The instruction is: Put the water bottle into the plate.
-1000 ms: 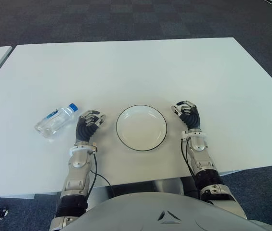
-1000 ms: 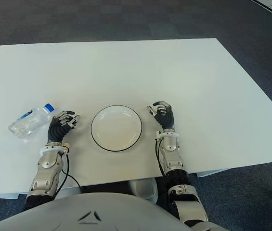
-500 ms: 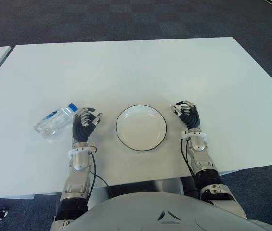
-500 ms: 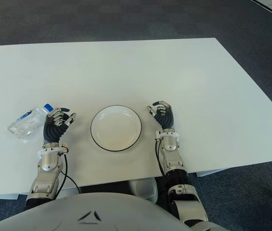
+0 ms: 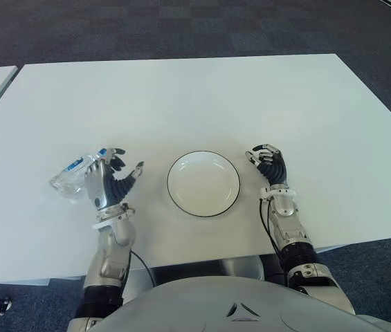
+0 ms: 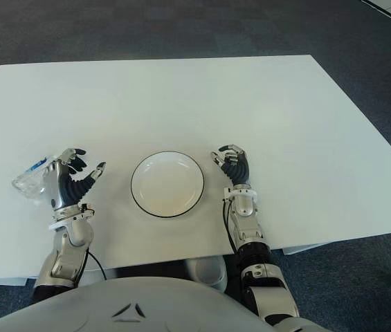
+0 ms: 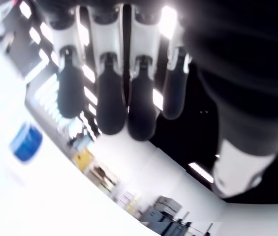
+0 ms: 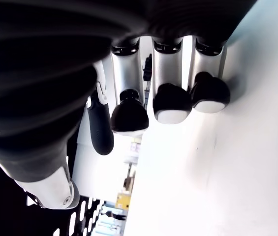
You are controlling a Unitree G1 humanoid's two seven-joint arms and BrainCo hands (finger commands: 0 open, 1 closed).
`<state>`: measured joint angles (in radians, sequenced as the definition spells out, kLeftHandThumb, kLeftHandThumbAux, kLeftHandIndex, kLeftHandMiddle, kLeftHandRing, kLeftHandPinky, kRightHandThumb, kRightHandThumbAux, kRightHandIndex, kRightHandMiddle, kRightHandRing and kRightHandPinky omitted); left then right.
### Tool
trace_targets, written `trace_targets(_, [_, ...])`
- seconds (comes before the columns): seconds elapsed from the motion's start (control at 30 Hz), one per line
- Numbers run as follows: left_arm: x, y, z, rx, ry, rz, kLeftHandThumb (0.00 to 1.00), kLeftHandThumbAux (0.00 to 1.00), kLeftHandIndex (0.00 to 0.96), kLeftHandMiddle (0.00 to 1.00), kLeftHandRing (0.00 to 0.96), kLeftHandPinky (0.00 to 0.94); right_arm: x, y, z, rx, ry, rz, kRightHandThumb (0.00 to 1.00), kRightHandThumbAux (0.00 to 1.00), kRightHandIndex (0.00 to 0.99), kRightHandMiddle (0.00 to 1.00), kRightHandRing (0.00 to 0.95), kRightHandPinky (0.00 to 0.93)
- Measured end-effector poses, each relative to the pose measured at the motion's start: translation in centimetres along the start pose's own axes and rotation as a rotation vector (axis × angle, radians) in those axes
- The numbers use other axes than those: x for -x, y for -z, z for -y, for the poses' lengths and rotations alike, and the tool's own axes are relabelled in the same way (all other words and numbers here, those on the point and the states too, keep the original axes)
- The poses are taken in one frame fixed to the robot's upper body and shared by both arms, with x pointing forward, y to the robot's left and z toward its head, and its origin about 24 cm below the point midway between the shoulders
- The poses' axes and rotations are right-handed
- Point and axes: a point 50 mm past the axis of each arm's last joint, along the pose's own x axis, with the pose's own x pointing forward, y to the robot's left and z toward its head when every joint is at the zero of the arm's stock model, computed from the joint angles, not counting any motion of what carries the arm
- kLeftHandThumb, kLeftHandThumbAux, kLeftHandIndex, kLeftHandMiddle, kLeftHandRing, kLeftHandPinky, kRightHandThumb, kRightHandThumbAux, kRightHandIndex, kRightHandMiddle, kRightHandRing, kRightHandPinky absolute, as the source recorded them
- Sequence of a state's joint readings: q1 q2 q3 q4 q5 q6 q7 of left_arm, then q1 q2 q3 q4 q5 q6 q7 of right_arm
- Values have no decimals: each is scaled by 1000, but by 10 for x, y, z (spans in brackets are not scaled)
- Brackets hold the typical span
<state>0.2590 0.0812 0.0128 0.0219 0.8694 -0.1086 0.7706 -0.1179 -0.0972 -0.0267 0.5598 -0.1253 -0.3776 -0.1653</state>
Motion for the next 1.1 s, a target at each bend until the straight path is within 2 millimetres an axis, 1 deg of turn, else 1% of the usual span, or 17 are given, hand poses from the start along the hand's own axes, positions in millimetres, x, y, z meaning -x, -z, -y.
trace_targets(0.07, [-1,0,-2,-42,-20,-10,820,687,431,467,410,393,0,0,0,0,0,0,701,731,437,880,878,873])
trace_targets(0.1, [-1,0,-2,-63,-30,-16,773,703,420,384,343,331,0,0,0,0,0,0,701,731,437,880,878,872])
trace_targets(0.13, [-1,0,-3,-84,-41,-24,756,708,416,354,319,309,0,0,0,-1,0,0,700,731,437,880,878,872])
trace_targets(0.17, [-2,0,-3,-96,-47,-29,573,764,289,261,228,206,0,0,0,0,0,-1,700,731,437,879,876,870])
trace_targets(0.2, [-2,0,-3,-111,-50,-33,496,788,243,228,196,169,0,0,0,0,0,-1,700,731,437,879,875,869])
trace_targets(0.23, [-3,1,-3,-129,-54,-39,385,811,169,166,136,108,-1,0,0,0,0,-2,700,731,437,879,874,868])
trace_targets(0.27, [-5,3,-3,-147,-58,-45,314,826,122,127,99,69,-1,0,0,1,0,-3,700,732,437,879,873,867])
trace_targets(0.33, [-10,6,-2,-175,-66,-52,262,820,71,76,54,35,-1,0,-1,1,-1,-4,700,732,437,879,873,865])
trace_targets(0.4, [-16,11,-3,-214,-78,-61,254,785,28,31,22,14,-1,0,-1,2,-2,-4,699,732,437,879,873,864])
trace_targets(0.47, [-20,14,-5,-248,-97,-67,272,749,14,15,11,7,-1,-1,-1,2,-2,-4,699,732,437,879,873,862])
trace_targets(0.53, [-22,15,-6,-274,-112,-74,310,703,7,8,5,3,-1,-1,-1,3,-2,-3,699,732,437,877,872,860])
trace_targets(0.57, [-22,16,-6,-285,-121,-81,353,660,4,5,3,2,-1,-1,-1,3,-1,-3,699,732,437,877,872,860])
trace_targets(0.63, [-23,17,-7,-304,-133,-96,399,612,2,2,1,1,-1,0,-1,3,-1,-4,699,732,437,876,871,859])
trace_targets(0.7, [-22,18,-6,-318,-137,-108,426,584,1,1,0,0,-1,-1,-1,2,-2,-3,699,732,437,875,871,859])
trace_targets(0.8, [-23,19,-6,-349,-137,-130,510,435,0,0,0,0,-1,-1,-1,3,-2,-3,700,732,437,873,869,858])
trace_targets(0.97, [-26,21,-3,-435,-74,-171,550,292,0,0,0,0,-1,-1,-1,6,-3,-3,700,732,437,871,867,857])
trace_targets(1.1, [-30,28,1,-507,-3,-197,563,215,0,0,0,0,-1,-1,-1,6,-3,-4,700,731,437,871,867,859])
